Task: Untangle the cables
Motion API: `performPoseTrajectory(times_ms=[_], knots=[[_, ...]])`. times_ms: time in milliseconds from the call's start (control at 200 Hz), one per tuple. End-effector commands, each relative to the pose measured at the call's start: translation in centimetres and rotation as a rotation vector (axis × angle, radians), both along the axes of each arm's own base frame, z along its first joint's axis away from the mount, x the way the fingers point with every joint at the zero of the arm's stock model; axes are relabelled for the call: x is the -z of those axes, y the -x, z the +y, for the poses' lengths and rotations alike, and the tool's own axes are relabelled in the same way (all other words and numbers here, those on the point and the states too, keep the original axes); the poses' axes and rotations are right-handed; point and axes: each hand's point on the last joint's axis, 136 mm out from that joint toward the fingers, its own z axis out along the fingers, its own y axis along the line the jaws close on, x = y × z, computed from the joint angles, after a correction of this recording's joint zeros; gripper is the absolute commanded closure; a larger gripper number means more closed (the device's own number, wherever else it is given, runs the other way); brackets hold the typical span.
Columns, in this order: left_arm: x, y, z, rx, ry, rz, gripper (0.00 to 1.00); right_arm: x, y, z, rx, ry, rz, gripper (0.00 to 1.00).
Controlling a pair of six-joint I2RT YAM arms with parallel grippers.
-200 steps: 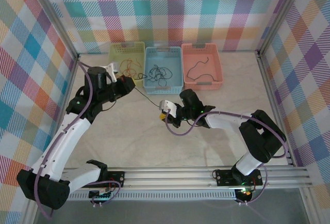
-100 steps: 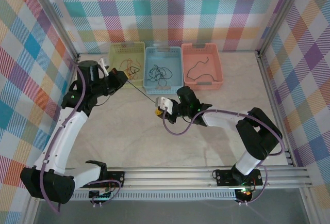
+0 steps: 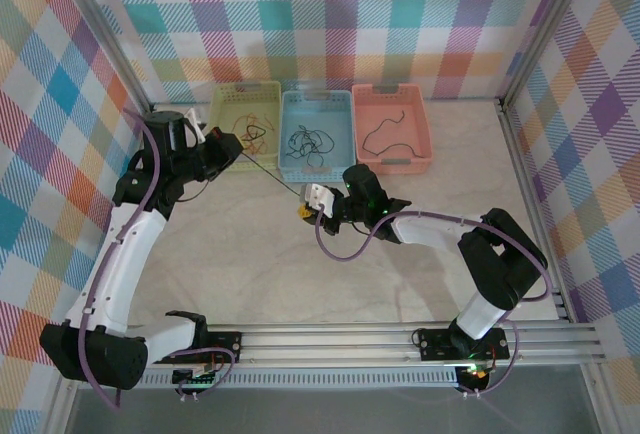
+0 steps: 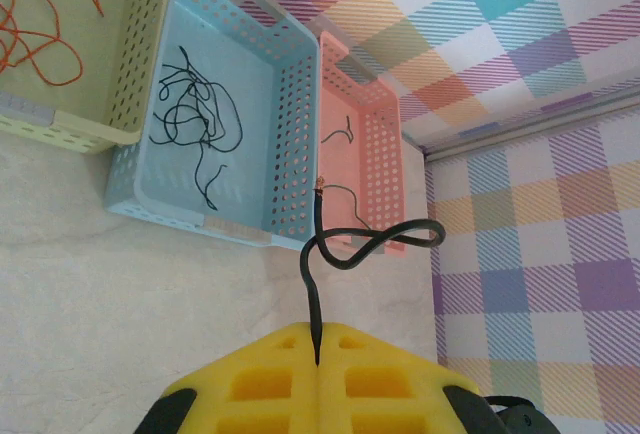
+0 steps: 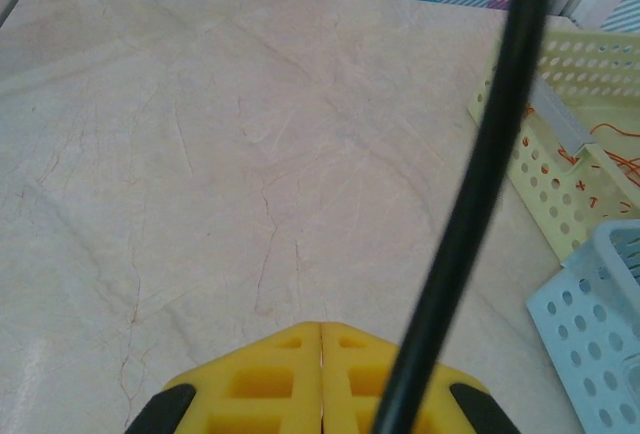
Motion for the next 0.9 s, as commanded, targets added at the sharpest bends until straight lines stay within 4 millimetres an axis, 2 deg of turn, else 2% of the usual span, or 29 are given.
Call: performPoseTrajectory(times_ms=[0,65,135,230,335,415,530,675,800,895], knots=[[-7.9,-3.4,2.7,-0.108,0.039,-0.301,1.0,5.3,1.0,-2.4,0.069,0.14,0.136,0.65],[-8.0,-4.3,2.4,-0.102,0.055,-0.305,1.0,5.0,-0.7,-2.9,0.176,0.135,0.103,0.41],[-8.5,-5.2,2.3,-0.098,0.059,-0.31,1.0,5.3,-2.3,-3.7,0.269,0.151,0.07,0.32],[-9.4,-6.6,2.1,-0.099,0.065,-0.322,1.0,5.4,-4.1,-4.8,0.38,0.173,0.037,0.29],[-9.7,-8.2,1.2,-0.067,0.089,-0.313,1.0,4.5,-5.0,-5.7,0.44,0.151,-0.01,0.28],[-9.3,-9.5,0.2,-0.047,0.089,-0.306,1.0,3.6,-5.4,-6.4,0.468,0.109,-0.003,0.29],[-8.1,-12.0,-1.6,-0.014,0.094,-0.29,1.0,3.3,-5.5,-6.9,0.473,0.089,0.028,0.3],[-5.4,-15.3,-4.6,0.03,0.076,-0.255,1.0,3.3,-5.3,-6.7,0.456,0.087,0.036,0.3],[-1.1,-18.0,-7.4,0.065,0.03,-0.191,1.0,3.2,-5.1,-6.7,0.45,0.08,0.034,0.3],[2.8,-19.0,-9.9,0.119,0.003,-0.129,1.0,3.0,-5.1,-6.7,0.448,0.076,0.03,0.31]])
